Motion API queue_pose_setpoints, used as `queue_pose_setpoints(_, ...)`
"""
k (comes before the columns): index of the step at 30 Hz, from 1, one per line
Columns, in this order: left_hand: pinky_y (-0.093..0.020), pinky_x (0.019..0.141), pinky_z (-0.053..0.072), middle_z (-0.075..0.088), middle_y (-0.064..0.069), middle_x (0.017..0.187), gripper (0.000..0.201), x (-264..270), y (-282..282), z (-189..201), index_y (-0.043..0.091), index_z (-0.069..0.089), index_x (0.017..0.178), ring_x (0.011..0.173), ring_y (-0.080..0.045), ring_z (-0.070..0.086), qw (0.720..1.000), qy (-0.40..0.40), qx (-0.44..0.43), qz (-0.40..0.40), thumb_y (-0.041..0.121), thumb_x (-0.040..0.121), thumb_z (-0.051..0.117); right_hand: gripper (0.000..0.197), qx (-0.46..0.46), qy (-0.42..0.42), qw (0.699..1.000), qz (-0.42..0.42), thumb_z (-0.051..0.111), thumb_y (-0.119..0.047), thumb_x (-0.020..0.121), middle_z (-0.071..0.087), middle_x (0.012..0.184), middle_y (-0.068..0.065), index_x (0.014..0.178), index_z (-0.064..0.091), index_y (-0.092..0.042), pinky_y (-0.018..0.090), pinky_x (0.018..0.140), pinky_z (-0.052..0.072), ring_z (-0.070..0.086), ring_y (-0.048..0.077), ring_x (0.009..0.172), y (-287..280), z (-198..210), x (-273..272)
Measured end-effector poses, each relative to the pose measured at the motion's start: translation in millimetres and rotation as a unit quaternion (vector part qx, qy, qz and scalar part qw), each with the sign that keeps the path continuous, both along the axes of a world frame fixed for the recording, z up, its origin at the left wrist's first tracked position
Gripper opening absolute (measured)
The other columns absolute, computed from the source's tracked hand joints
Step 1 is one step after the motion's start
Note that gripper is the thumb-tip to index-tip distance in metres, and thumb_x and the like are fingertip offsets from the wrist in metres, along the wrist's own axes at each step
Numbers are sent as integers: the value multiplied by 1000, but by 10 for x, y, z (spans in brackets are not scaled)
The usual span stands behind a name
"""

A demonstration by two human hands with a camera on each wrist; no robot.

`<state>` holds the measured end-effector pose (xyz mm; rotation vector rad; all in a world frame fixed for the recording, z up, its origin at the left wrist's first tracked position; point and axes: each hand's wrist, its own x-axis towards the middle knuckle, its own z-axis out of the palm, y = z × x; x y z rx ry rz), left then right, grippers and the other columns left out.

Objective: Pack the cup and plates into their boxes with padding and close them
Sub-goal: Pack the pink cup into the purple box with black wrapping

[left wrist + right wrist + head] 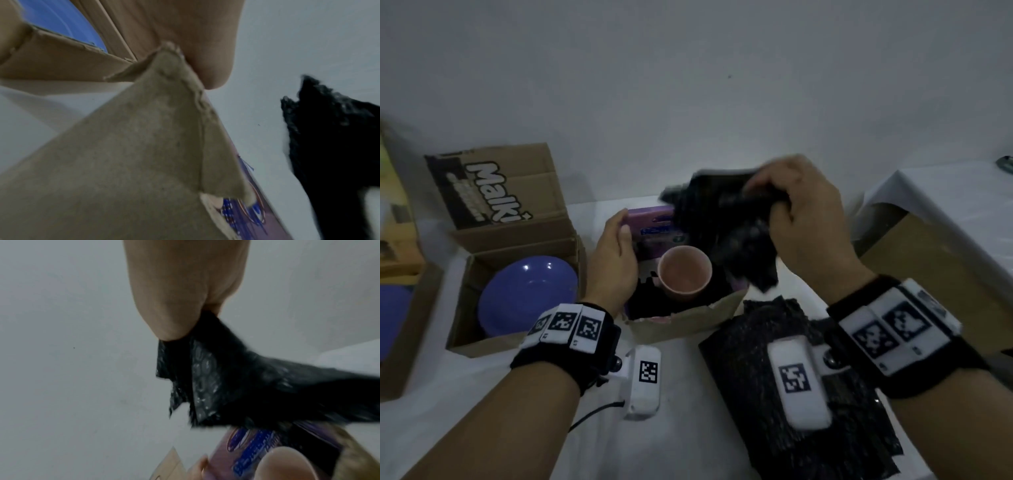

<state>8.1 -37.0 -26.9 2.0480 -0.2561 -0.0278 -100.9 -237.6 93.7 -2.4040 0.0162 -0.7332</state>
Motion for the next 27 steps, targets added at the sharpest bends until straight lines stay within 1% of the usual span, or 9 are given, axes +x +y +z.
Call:
queue_pose_setpoints(1,-20,89,32,52,-1,134,38,0,-3,11,25,40,138,116,-18,50,1000,3,-5,5,31,103,26,40,-18,-24,999,-11,42,-1,76,50,127,9,109,62,-9,0,87,33,47,5,98,57,-5,93)
queue_pose_setpoints(3,-19,86,32,54,3,126,38,-5,-2,23,27,42,135,108,-12,49,1000,4,-12,11,33,103,24,54,-65,43,997,6,48,-2,81,21,153,12,135,44,-7,15,94,41,43,16,117,221,-143,252)
queue_pose_setpoints(6,-20,85,34,56,6,123,38,-6,7,17,31,44,132,108,-13,52,1000,1,-24,19,38,102,22,62,-237,146,959,61,37,-8,87,1,158,18,146,23,2,42,112,31,17,33,144,428,-551,411)
queue_pose_setpoints(9,-18,85,33,55,9,124,40,-2,7,17,33,44,132,105,-6,49,999,4,-25,23,41,101,19,61,-303,200,919,155,23,-19,87,17,154,24,140,32,10,47,115,25,20,37,142,515,-864,510)
queue_pose_setpoints(11,-16,81,32,54,11,120,40,-2,-2,22,31,44,133,102,-3,46,999,9,-25,23,40,101,21,59,-304,235,900,205,24,-25,91,25,153,20,140,35,6,44,117,18,22,36,142,537,-1022,577)
queue_pose_setpoints(13,-18,81,34,54,11,116,38,6,-4,10,29,44,132,103,-6,50,999,12,-28,22,38,101,23,51,-279,244,899,232,34,-26,93,40,146,15,136,46,-1,41,116,24,36,33,136,527,-1123,653)
queue_pose_setpoints(17,-27,94,41,56,8,127,36,36,-3,-47,28,44,133,116,-12,52,999,8,-39,18,33,102,27,31,-241,284,894,249,48,-35,92,64,106,6,112,54,-13,36,79,48,61,26,92,530,-1026,844)
queue_pose_setpoints(19,-25,101,38,52,7,135,36,39,-7,-55,27,43,135,121,-9,49,999,9,-43,20,28,102,30,32,-252,286,889,253,46,-41,92,67,92,7,109,52,-15,36,72,48,61,25,79,588,-990,952)
queue_pose_setpoints(27,-24,100,39,54,7,133,37,50,4,-79,30,43,135,118,-8,51,999,10,-43,25,21,101,33,19,-178,389,850,307,51,-25,89,70,91,4,96,68,-19,30,73,46,56,14,72,678,-936,1130)
